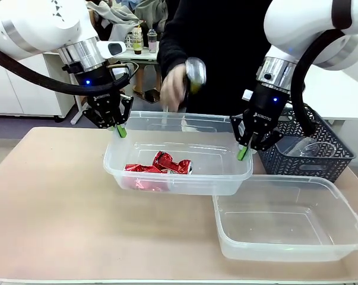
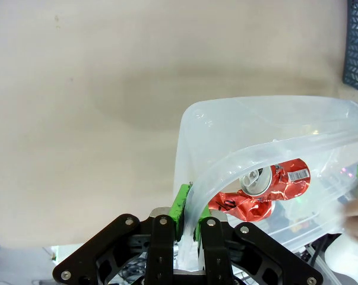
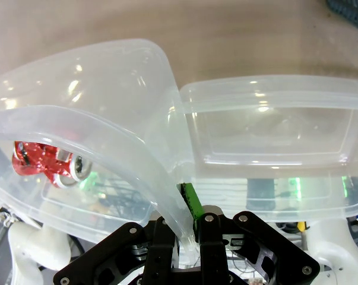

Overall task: Sort the waste into each basket.
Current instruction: Offer the picked Organizing box to the human.

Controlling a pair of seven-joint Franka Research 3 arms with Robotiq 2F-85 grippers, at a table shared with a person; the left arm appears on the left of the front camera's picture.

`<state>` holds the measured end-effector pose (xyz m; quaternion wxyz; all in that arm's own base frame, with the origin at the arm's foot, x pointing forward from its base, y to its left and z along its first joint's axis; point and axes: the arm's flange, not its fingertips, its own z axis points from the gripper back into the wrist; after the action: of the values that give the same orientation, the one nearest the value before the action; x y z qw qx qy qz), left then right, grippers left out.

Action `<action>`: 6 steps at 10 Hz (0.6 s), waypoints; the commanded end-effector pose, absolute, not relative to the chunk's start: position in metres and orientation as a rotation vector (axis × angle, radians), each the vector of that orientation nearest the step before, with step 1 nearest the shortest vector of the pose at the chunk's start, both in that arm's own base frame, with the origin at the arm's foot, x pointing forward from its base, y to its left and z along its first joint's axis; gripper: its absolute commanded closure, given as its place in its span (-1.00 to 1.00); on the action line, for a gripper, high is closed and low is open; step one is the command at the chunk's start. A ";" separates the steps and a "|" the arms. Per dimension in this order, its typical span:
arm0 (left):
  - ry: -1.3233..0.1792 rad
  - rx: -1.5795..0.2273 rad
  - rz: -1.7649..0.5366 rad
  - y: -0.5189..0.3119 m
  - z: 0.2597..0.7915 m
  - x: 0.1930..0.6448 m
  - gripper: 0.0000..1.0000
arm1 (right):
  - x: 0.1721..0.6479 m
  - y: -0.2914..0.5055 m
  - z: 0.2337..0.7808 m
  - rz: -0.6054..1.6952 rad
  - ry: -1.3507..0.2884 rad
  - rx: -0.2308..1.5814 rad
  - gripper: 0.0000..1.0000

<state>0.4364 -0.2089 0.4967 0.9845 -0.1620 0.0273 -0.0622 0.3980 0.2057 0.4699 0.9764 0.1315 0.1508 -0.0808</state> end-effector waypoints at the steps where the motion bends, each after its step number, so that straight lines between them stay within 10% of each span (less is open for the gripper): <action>1: 0.036 -0.355 -0.111 -0.206 0.500 0.432 0.87 | 0.399 0.203 0.471 -0.177 0.301 0.270 0.90; 6: 0.036 -0.355 -0.111 -0.206 0.500 0.432 0.87 | 0.399 0.203 0.471 -0.177 0.301 0.270 0.90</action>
<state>0.4365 -0.2089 0.4967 0.9845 -0.1620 0.0271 -0.0621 0.3980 0.2057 0.4699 0.9764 0.1315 0.1509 -0.0808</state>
